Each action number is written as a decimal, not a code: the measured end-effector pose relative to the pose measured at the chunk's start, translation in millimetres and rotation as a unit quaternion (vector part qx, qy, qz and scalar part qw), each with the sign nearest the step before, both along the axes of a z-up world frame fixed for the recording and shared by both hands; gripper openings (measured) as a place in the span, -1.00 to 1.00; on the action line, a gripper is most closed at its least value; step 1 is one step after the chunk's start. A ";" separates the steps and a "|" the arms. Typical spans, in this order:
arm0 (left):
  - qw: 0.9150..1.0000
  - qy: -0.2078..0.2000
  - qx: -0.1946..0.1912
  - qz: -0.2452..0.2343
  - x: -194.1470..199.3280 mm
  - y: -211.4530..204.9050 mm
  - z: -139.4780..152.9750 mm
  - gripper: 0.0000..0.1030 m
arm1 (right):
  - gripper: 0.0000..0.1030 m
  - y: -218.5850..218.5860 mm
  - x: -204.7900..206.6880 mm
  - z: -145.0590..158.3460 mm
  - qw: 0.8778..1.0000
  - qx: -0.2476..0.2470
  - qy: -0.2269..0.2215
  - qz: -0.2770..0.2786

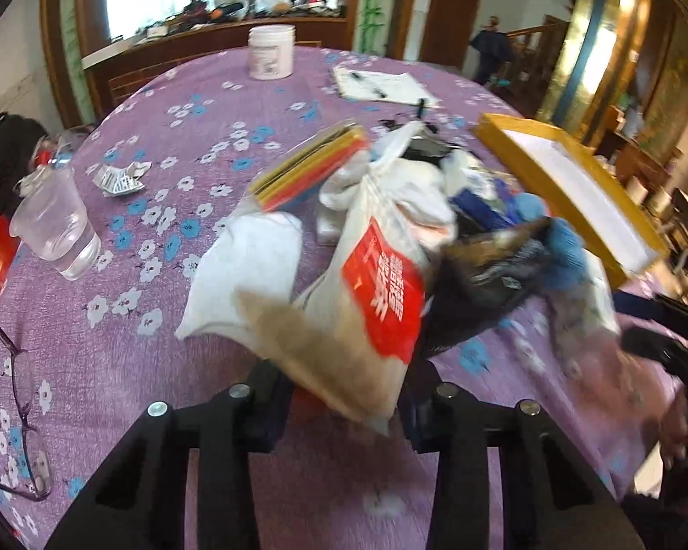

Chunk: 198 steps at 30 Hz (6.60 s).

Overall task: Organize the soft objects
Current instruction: 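Grasp the red plastic bag with the left gripper while the right gripper grasps the lemon-print tissue pack, then carry the red bag in the left gripper while the right gripper carries the tissue pack toward the tray, then release the tissue pack into the tray with the right gripper while the left releases the red bag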

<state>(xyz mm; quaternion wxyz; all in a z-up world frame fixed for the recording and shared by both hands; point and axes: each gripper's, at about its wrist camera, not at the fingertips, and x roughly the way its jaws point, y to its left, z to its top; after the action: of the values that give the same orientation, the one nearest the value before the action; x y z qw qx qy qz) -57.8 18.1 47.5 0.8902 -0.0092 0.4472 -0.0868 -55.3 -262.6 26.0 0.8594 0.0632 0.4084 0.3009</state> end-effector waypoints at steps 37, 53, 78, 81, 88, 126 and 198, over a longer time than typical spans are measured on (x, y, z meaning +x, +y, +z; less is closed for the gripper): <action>0.995 -0.046 0.022 -0.082 -39.4 -6.7 14.0 0.51 | 0.62 21.1 32.4 -13.8 0.993 -0.009 0.098 -0.067; 0.997 0.032 0.055 -0.045 -9.6 -21.6 -34.3 -0.31 | -0.48 -9.7 22.5 -18.7 0.992 -0.019 0.085 -0.097; 0.995 0.000 -0.004 -0.105 -29.2 -55.0 6.2 -0.31 | 0.14 -24.3 -10.0 2.1 0.998 -0.006 0.039 -0.044; 0.995 0.002 -0.005 -0.103 -29.3 -52.9 3.7 -0.31 | 0.19 -19.9 -9.5 3.0 0.999 -0.012 0.032 -0.031; 0.995 0.003 -0.011 -0.099 -28.7 -47.3 -0.7 -0.31 | 0.19 -39.3 0.0 -5.8 0.995 0.049 0.051 -0.063; 0.996 -0.001 -0.018 -0.092 -29.1 -48.2 -0.5 -0.31 | 0.10 34.6 -17.7 -12.2 0.991 -0.125 0.046 -0.005; 0.988 0.035 -0.021 -0.152 126.5 -318.6 -7.2 -0.32 | 0.08 -167.7 120.9 15.4 0.955 -0.061 0.045 -0.286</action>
<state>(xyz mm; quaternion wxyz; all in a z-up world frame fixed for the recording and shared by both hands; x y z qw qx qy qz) 68.7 -300.5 40.2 0.8499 0.0374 0.4726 -0.2302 65.5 -430.3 41.4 0.8926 0.1384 0.4289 0.0137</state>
